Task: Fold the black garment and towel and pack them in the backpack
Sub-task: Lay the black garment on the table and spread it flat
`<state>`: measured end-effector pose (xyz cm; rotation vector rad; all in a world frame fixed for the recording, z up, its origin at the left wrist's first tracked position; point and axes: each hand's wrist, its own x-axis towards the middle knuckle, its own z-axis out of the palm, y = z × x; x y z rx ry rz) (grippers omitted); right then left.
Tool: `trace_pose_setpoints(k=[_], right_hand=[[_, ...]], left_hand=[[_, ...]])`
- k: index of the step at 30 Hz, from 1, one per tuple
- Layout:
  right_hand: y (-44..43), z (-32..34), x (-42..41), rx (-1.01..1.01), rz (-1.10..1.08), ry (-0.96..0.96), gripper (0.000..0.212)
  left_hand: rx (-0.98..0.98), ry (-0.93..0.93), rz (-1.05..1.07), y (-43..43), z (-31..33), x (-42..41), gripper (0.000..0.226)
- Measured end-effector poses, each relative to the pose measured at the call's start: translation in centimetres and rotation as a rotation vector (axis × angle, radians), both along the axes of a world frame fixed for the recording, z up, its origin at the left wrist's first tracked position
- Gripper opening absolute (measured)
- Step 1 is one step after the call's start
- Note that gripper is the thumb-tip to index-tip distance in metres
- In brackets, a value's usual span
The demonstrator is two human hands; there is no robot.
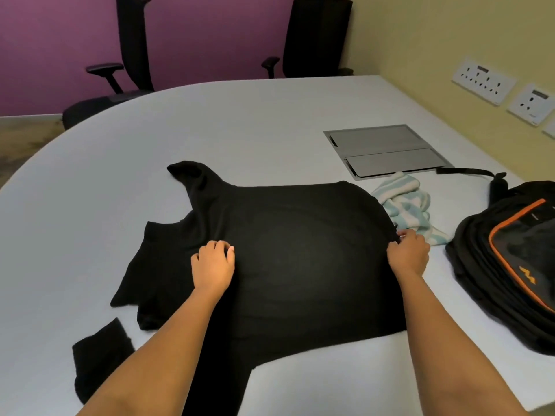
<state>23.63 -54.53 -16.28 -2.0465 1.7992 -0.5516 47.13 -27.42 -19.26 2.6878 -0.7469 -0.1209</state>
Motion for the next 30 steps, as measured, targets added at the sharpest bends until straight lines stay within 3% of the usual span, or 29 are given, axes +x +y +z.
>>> trace_pose_setpoints(k=[7,15,19,24,27,30], right_hand=[[-4.8,0.5,5.8,0.078,0.083,-0.034,0.034],[-11.3,-0.7,11.6,0.176,0.206,0.078,0.041],[-14.6,-2.0,13.7,0.204,0.218,0.260,0.049],[-17.3,-3.4,15.2,0.189,0.219,0.552,0.066],[-18.2,-3.5,16.2,0.261,0.241,0.462,0.061],[-18.6,-3.0,17.0,0.418,0.235,0.121,0.044]], left_hand=[[-0.014,-0.025,-0.029,-4.6,1.2,6.4,0.035],[0.024,0.050,0.248,-7.5,-0.9,11.3,0.048],[0.042,0.100,0.364,-8.9,-2.7,13.1,0.063],[-0.035,0.069,0.434,-9.9,-3.7,15.2,0.052],[-0.164,0.109,0.458,-10.0,-3.8,16.4,0.047],[-0.369,0.219,0.496,-9.8,-3.4,17.2,0.043]])
